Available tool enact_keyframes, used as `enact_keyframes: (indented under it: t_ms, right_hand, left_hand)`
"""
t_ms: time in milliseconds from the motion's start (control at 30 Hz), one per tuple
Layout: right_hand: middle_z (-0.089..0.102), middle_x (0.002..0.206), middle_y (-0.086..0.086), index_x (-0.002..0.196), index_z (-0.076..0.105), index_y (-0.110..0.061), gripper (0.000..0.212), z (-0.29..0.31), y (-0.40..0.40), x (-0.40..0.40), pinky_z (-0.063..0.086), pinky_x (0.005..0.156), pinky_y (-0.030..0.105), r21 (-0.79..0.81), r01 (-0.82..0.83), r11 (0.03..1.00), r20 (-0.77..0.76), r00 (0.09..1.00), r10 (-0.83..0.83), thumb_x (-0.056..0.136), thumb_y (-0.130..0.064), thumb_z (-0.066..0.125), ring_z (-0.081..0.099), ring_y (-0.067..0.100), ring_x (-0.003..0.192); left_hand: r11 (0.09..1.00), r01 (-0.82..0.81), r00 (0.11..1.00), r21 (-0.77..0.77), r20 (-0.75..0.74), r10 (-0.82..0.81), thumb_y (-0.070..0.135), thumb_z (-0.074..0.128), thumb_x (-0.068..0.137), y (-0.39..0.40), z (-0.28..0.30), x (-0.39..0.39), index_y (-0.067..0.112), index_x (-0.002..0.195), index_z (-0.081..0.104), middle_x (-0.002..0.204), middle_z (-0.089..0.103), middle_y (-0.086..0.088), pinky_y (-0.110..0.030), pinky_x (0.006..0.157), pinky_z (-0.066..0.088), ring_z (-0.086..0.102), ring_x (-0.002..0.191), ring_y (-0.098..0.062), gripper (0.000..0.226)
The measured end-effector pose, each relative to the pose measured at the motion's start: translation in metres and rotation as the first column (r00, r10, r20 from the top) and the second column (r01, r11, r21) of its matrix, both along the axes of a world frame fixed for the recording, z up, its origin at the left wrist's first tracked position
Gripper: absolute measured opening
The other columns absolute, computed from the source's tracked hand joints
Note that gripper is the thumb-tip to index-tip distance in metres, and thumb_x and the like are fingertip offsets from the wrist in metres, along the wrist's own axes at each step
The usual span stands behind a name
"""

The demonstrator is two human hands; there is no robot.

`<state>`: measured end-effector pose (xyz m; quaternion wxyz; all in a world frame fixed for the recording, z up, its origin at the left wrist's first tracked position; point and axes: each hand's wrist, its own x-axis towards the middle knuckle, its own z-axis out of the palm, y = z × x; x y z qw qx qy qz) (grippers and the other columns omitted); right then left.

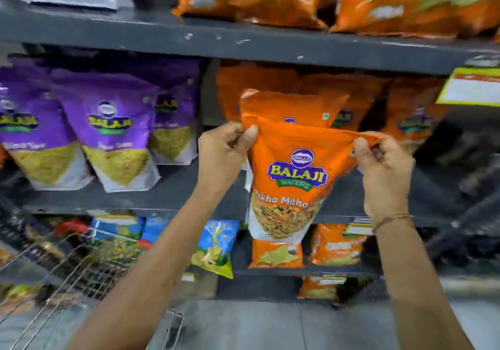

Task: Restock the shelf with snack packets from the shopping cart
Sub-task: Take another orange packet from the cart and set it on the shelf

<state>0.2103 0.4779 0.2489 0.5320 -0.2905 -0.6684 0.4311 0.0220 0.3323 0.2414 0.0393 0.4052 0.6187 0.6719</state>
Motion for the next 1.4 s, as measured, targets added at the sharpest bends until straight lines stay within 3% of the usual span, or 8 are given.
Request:
enact_keyframes:
  t_ms: [67,233,333,667,933,1200,1300,1400]
  right_hand:
    - [0.061,0.059,-0.023,0.074,0.063,-0.034,0.013,0.002,0.023,0.015,0.045,0.068,0.025,0.010,0.048,0.999,-0.020,0.999,-0.048,0.083,-0.025,0.061,0.051,0.002,0.066]
    - [0.057,0.071,-0.006,0.075,0.061,-0.032,0.012,0.007,0.077,0.037,0.047,0.072,0.028,0.002,0.114,0.994,-0.046,0.992,-0.113,0.084,-0.025,0.062,0.050,0.007,0.069]
    - [0.053,0.066,-0.007,0.073,0.058,-0.030,0.016,0.007,0.106,0.045,0.043,0.062,0.014,-0.022,0.128,0.992,-0.059,0.990,-0.129,0.087,-0.022,0.061,0.047,-0.003,0.059]
    - [0.062,0.084,0.005,0.086,0.058,-0.016,0.008,0.002,0.175,0.047,0.048,0.073,0.030,0.022,0.176,0.984,-0.030,0.984,-0.176,0.088,-0.023,0.059,0.056,0.012,0.075]
    - [0.063,0.095,0.003,0.095,0.059,-0.016,0.010,-0.006,0.185,0.047,0.050,0.072,0.011,0.000,0.115,0.993,-0.035,0.993,-0.115,0.089,-0.024,0.058,0.059,0.002,0.083]
    - [0.049,0.116,0.006,0.121,0.045,-0.009,0.042,-0.020,0.163,0.049,0.049,0.091,0.028,-0.069,0.272,0.960,-0.128,0.952,-0.279,0.087,-0.028,0.060,0.054,0.013,0.104]
    - [0.047,0.110,0.005,0.108,0.048,-0.018,0.019,-0.038,0.109,0.039,0.048,0.087,0.024,0.052,0.300,0.953,-0.191,0.939,-0.285,0.091,-0.022,0.056,0.053,0.015,0.100]
    - [0.059,0.095,0.007,0.092,0.054,-0.027,0.010,-0.063,0.047,0.013,0.047,0.077,0.018,0.119,-0.022,0.993,-0.039,0.999,0.027,0.091,-0.018,0.056,0.057,0.015,0.088]
  left_hand:
    - [0.998,-0.046,0.994,-0.046,-0.105,0.041,0.029,0.060,0.087,0.024,0.003,0.015,-0.001,0.064,0.056,0.055,0.059,-0.013,-0.038,0.049,0.047,0.049,0.051,-0.017,0.038]
    - [0.995,-0.078,0.991,-0.067,-0.115,0.070,0.026,0.062,0.086,0.079,0.012,0.053,-0.003,0.061,0.048,0.056,0.056,-0.021,-0.046,0.053,0.052,0.053,0.052,-0.032,0.041]
    - [0.995,-0.072,0.994,-0.073,-0.085,0.065,0.031,0.062,0.085,0.108,0.011,0.063,-0.002,0.060,0.045,0.061,0.056,-0.030,-0.053,0.055,0.053,0.053,0.053,-0.030,0.045]
    - [0.990,-0.062,0.994,-0.125,0.082,0.072,0.029,0.058,0.088,0.172,0.003,0.087,-0.002,0.077,0.058,0.083,0.072,-0.020,-0.050,0.072,0.060,0.071,0.080,-0.027,0.034]
    - [0.985,-0.104,0.993,-0.137,0.036,0.110,0.033,0.056,0.089,0.183,-0.014,0.090,0.006,0.079,0.059,0.084,0.072,-0.014,-0.050,0.076,0.059,0.069,0.080,-0.025,0.030]
    - [0.973,0.062,0.997,-0.222,-0.026,-0.070,0.027,0.053,0.092,0.162,-0.021,0.099,0.015,0.117,0.062,0.110,0.065,0.011,-0.006,0.085,0.048,0.061,0.097,0.004,0.029]
    - [0.969,0.084,0.996,-0.234,0.046,-0.076,0.028,0.056,0.090,0.132,-0.034,0.091,0.018,0.114,0.064,0.113,0.071,-0.001,-0.029,0.095,0.052,0.065,0.106,-0.009,0.027]
    - [0.970,0.020,0.995,-0.242,0.104,0.006,0.031,0.058,0.089,0.084,-0.053,0.076,0.023,0.095,0.070,0.097,0.075,-0.002,-0.046,0.091,0.055,0.069,0.096,-0.016,0.016]
